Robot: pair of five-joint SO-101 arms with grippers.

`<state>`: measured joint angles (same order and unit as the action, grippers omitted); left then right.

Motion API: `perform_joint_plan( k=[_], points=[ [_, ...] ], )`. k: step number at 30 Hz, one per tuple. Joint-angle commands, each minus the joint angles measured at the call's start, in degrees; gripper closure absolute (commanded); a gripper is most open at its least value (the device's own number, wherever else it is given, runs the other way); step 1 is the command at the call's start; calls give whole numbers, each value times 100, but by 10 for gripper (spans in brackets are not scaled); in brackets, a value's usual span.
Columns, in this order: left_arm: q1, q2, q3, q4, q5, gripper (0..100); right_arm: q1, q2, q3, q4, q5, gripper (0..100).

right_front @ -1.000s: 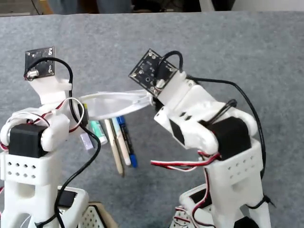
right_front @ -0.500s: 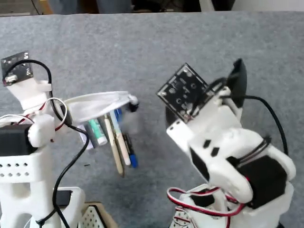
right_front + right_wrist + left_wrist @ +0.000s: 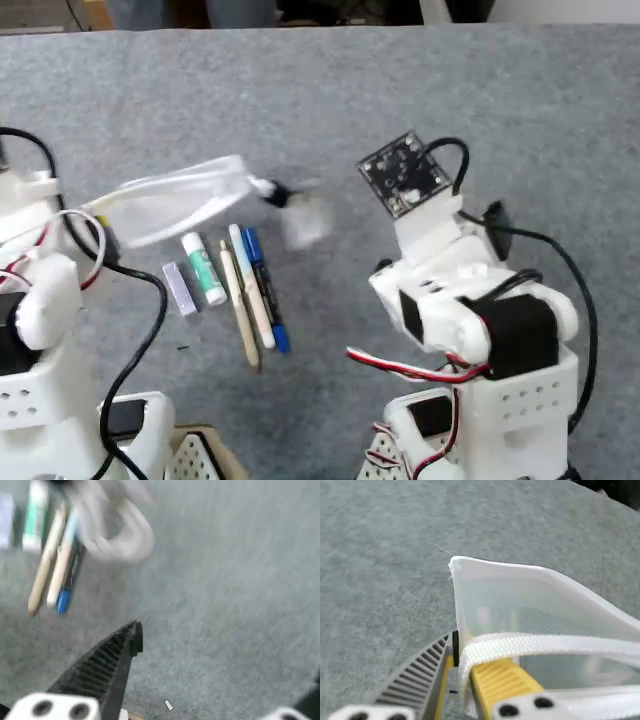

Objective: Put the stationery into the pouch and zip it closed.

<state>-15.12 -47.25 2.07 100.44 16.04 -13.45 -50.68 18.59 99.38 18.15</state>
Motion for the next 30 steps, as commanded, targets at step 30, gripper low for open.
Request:
perform_joint_plan(
  k=[30],
  points=[
    [-2053,-62,1376,-396,53,972,-2576,4382,400,-2664,633,613]
  ],
)
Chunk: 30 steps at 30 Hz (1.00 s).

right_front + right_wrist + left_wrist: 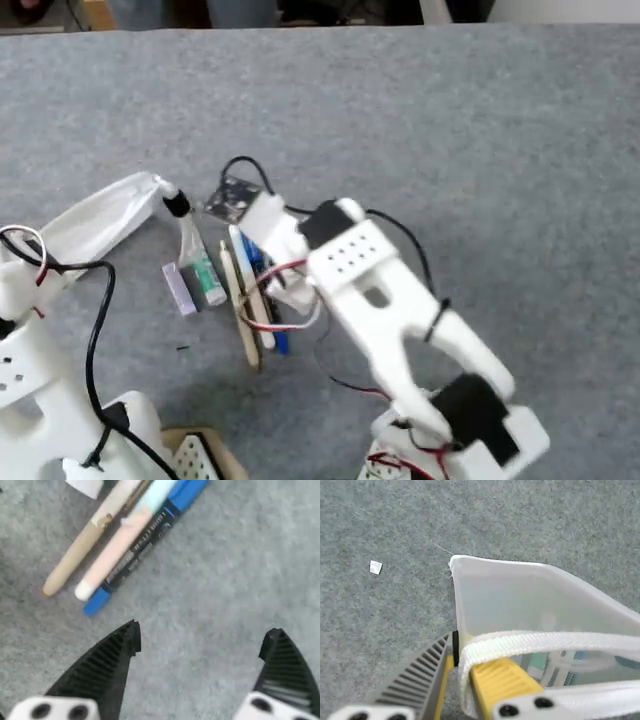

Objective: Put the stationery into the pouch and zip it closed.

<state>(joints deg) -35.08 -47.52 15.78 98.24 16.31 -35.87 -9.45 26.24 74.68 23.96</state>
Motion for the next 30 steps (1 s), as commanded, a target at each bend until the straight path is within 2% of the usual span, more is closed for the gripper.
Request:
perform_joint_plan(
  k=[1,5,16,24,30],
  points=[
    [-57,-35,4,-176,26,972,-440,400,-400,-281,53,613],
    [-57,-35,-4,-176,26,972,-686,866,-409,-695,35,613],
    [-57,-35,48,-299,26,972,-668,2141,-1358,-1099,9,613],
    [-57,-35,48,-290,26,972,-642,3609,-2413,-1002,9,616],
    [-57,-35,48,-290,26,972,-501,4303,-3108,-519,9,616]
  ],
)
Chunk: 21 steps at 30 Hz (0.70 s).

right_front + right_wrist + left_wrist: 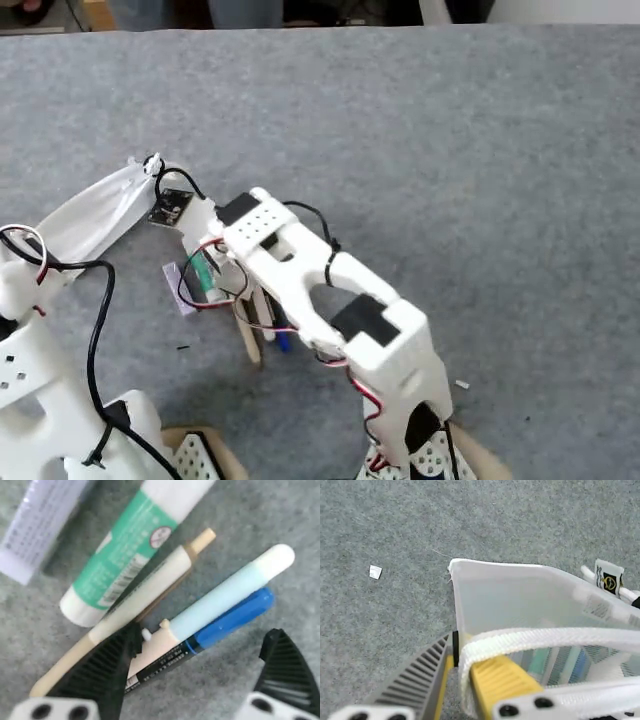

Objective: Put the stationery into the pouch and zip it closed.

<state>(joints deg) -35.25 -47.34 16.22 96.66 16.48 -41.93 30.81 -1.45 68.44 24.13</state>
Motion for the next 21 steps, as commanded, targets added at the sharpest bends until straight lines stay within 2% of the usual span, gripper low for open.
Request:
perform_joint_plan(
  k=[1,11,17,21],
  points=[
    [-40,-53,4,-132,9,972,176,347,-426,167,-9,616],
    [-22,-53,4,-132,9,972,668,444,-541,870,35,618],
    [-13,-53,4,-132,9,972,642,444,-549,923,44,724],
    [-13,-53,4,-132,9,972,651,444,-541,1002,44,730]
  ],
)
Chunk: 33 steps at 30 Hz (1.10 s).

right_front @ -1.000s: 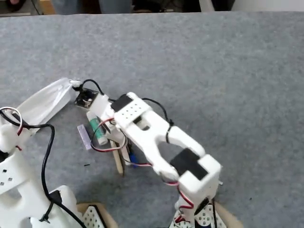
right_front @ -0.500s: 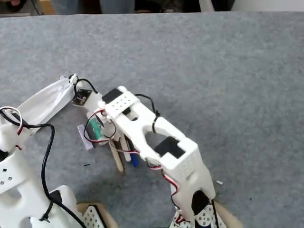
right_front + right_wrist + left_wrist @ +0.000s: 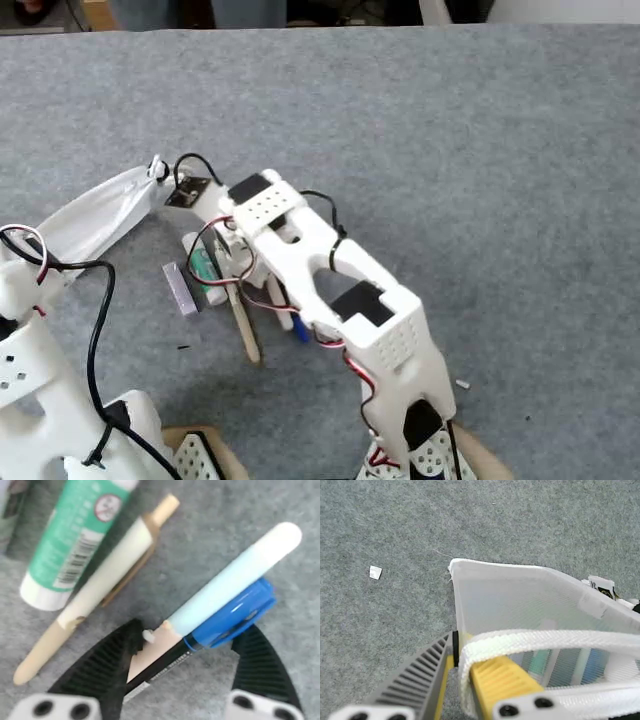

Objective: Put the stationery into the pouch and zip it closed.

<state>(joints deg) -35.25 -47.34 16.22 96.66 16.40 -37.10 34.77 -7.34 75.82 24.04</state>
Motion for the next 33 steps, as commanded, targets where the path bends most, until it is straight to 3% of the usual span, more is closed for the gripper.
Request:
perform_joint_plan(
  k=[1,6,10,15,19,26,33],
  points=[
    [-13,-53,4,-132,18,972,167,48,48,352,53,730],
    [4,-53,4,-132,18,972,167,40,22,703,53,746],
    [4,-53,4,-132,18,972,176,-48,48,941,62,851],
    [13,-53,4,-132,18,972,185,-848,356,923,62,879],
    [13,-53,4,-132,18,972,246,-1587,760,914,53,988],
    [13,-53,4,-132,18,972,659,-2369,1508,668,53,980],
    [13,-53,4,-132,18,972,299,-2422,1613,-18,0,976]
  ],
)
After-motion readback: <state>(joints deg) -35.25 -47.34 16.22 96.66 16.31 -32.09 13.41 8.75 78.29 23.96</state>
